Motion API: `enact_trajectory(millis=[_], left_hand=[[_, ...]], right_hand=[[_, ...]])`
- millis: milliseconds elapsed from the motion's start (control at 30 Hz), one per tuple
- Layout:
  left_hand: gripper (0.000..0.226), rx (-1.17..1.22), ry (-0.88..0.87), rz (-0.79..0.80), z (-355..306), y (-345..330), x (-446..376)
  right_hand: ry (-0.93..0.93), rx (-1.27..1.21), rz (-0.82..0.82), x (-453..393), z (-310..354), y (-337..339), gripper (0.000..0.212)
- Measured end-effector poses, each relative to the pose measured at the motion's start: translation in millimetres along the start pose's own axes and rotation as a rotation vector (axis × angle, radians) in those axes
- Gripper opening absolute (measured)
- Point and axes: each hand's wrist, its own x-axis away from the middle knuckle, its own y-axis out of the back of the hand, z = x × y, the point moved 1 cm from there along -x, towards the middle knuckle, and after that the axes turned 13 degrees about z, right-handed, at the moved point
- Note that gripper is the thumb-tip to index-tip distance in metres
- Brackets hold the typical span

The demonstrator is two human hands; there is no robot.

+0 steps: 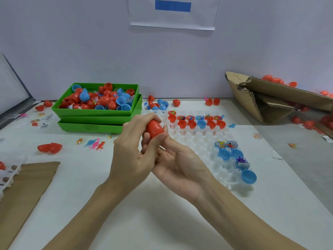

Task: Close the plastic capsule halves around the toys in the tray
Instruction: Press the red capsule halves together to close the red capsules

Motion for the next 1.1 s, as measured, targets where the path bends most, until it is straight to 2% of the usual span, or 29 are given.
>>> enact_trajectory(millis=[67,133,267,433,533,600,700,867,1000,1100], left_hand=[[0.031,0.041,0.012,-0.002,-2.4,-0.6,-0.6],[0.032,0.049,0.016,0.0,-3.2,-0.7,-1.2],[0.034,0.073,0.04,0.014,-1.2,-0.7,-1.2],[0.041,0.156,0.103,0.108,5.0,-2.9,-0.6],[0.047,0.074,0.022,0.119,9.6,-1.5,-2.1],[0.045,0.008,-0.003,0.103,12.0,-1.0,-1.4],[0.044,0.063,0.076,0.093,12.0,-0.1,-0.2],[0.045,0.283,0.157,0.106,11.5,2.7,-3.2],[0.046,0.225,0.083,0.13,8.0,3.3,-4.9],[0.042,0.161,0.045,0.108,8.9,3.3,-3.9]], right_hand=[[0.012,0.007,-0.017,0.3,-0.3,-0.8,0.051],[0.006,0.053,-0.033,0.8,0.3,-0.7,0.039],[0.011,0.117,-0.047,1.3,2.1,0.7,0.037],[0.029,0.16,-0.004,1.8,12.3,4.8,0.026],[0.102,0.387,0.002,2.2,24.5,1.7,0.03],[0.193,0.623,-0.061,2.6,29.3,1.3,0.031],[0.281,0.81,-0.111,3.6,32.3,2.4,0.027],[0.186,0.628,-0.116,3.7,36.0,2.1,0.03],[0.13,0.532,-0.102,2.6,34.9,2.4,0.041],[0.102,0.468,-0.06,3.1,34.6,1.4,0.034]])
